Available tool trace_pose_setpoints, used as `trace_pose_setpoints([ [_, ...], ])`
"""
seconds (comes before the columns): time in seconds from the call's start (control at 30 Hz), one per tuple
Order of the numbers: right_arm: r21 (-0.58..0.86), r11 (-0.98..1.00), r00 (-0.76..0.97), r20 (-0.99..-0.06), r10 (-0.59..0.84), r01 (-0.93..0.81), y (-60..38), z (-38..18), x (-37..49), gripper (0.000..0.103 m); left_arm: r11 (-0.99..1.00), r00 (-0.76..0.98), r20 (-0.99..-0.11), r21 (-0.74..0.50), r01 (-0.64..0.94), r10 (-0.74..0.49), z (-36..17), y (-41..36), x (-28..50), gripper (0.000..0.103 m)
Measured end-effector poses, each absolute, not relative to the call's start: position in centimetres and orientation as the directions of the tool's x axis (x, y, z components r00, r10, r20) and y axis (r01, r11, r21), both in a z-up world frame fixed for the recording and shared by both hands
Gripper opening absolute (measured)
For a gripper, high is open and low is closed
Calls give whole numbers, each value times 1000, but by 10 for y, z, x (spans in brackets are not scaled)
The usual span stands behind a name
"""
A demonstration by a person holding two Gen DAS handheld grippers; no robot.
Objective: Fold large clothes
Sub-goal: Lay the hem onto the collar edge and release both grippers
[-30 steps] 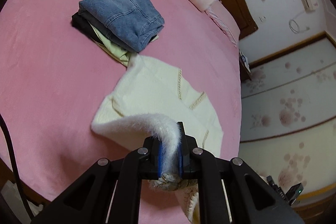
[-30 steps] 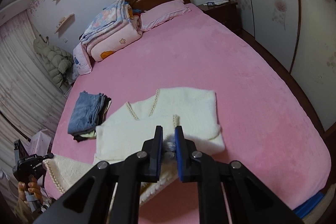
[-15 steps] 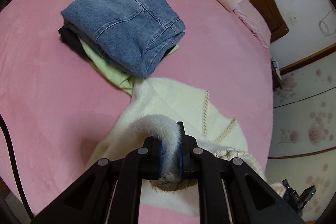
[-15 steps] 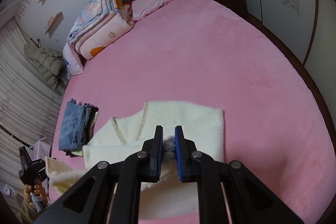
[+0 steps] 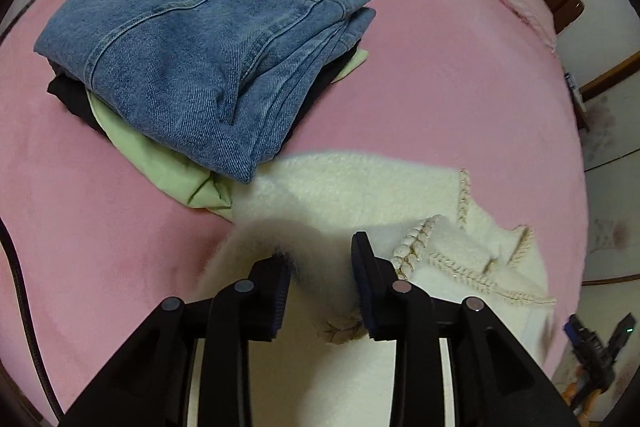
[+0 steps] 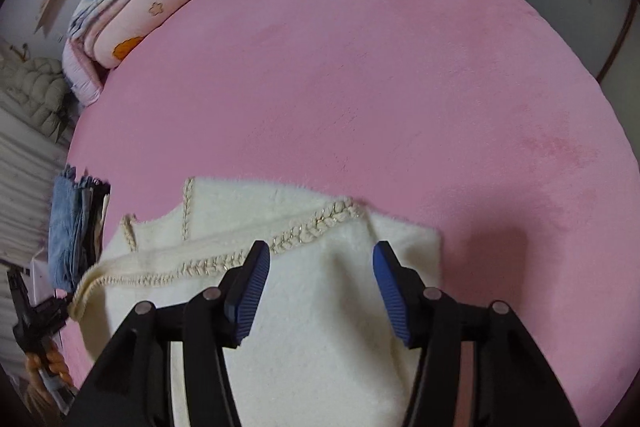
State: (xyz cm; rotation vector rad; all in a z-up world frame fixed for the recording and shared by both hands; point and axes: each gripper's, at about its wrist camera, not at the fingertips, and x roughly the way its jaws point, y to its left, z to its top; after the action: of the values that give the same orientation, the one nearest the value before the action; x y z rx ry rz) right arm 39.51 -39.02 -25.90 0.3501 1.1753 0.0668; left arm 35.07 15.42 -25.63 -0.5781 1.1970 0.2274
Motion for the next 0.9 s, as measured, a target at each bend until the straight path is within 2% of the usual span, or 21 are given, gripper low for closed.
trace_pose_setpoints([
  [0.2,211,977,345,-920,189,27,-385,-278,385,54,872,400,-900,-328,-363,-172,-244,159,336,32],
  [0.27,193,981,332,-926,179,9,-382,-284,385,54,876,421,-893,-325,-356,-160,-236,164,331,45],
  [0.3,200,980,325,-927,188,3,-380,-286,386,54,876,444,-883,-327,-356,-149,-229,168,329,57],
  [0.33,214,977,320,-925,203,-1,-378,-289,389,54,871,482,-865,-338,-355,-139,-220,172,326,64],
  [0.4,227,974,314,-924,217,-4,-374,-293,394,53,871,527,-841,-347,-349,-124,-206,178,324,68],
  [0.53,194,981,292,-938,186,-2,-366,-304,402,53,914,496,-866,-252,-317,-66,-209,179,332,70],
  [0.67,224,974,296,-933,203,37,-372,-312,407,53,946,400,-915,-178,-270,-58,-244,171,344,70],
  [0.7,237,970,298,-931,212,50,-375,-314,408,53,953,379,-924,-155,-261,-47,-252,167,347,67],
  [0.77,255,964,299,-928,222,76,-379,-317,411,52,957,344,-938,-132,-260,-36,-269,163,356,52],
  [0.83,257,962,308,-926,217,94,-380,-318,414,39,951,317,-948,-122,-284,-27,-281,161,365,34],
  [0.87,259,961,304,-927,219,98,-379,-320,415,23,951,306,-952,-92,-295,3,-285,159,369,28],
  [0.9,264,959,299,-927,225,99,-379,-320,416,13,954,296,-955,-60,-293,30,-288,157,372,16],
])
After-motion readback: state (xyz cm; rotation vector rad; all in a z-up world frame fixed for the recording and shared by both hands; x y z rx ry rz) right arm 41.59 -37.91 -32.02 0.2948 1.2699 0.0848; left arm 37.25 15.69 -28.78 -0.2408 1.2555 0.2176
